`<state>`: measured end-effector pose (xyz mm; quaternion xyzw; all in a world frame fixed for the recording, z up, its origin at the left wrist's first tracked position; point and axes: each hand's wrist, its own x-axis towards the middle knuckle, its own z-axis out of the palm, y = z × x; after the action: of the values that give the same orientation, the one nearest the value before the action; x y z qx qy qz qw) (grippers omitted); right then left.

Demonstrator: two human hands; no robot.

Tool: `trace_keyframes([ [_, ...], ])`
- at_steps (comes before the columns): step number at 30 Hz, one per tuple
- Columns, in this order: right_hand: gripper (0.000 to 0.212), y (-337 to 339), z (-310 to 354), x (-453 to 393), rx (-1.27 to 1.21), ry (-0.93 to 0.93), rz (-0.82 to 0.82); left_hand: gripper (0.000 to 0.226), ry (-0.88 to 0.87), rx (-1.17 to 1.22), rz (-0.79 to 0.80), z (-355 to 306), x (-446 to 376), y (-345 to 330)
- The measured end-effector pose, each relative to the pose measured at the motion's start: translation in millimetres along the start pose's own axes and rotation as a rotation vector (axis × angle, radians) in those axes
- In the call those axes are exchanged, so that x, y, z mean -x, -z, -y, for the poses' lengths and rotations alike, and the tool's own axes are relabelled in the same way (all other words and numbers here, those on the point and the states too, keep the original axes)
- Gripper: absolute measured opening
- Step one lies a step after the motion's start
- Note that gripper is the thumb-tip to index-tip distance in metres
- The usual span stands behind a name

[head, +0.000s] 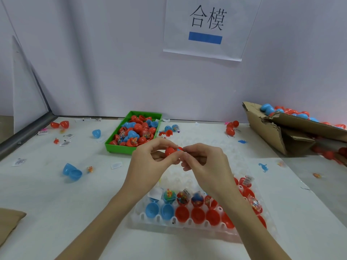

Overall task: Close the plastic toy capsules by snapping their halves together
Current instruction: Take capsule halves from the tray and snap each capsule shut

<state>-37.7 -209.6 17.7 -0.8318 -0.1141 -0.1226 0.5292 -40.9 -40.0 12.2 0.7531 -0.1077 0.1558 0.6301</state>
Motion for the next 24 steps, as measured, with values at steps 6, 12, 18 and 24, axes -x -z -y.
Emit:
trace_keyframes([
  [6,0.009,8,6,-1,0.021,0.114,-0.092,0.024,0.056,0.214,0.025,-11,0,1],
  [12,0.01,8,13,3,-0.029,0.228,-0.171,0.023,0.07,0.3,0.024,-13,0,1],
  [18,0.007,1,11,5,0.115,0.346,-0.221,0.019,0.059,0.247,-0.002,-10,1,0],
  [24,0.009,2,14,3,0.034,0.32,-0.158,0.018,0.115,0.333,0.013,-12,1,2],
])
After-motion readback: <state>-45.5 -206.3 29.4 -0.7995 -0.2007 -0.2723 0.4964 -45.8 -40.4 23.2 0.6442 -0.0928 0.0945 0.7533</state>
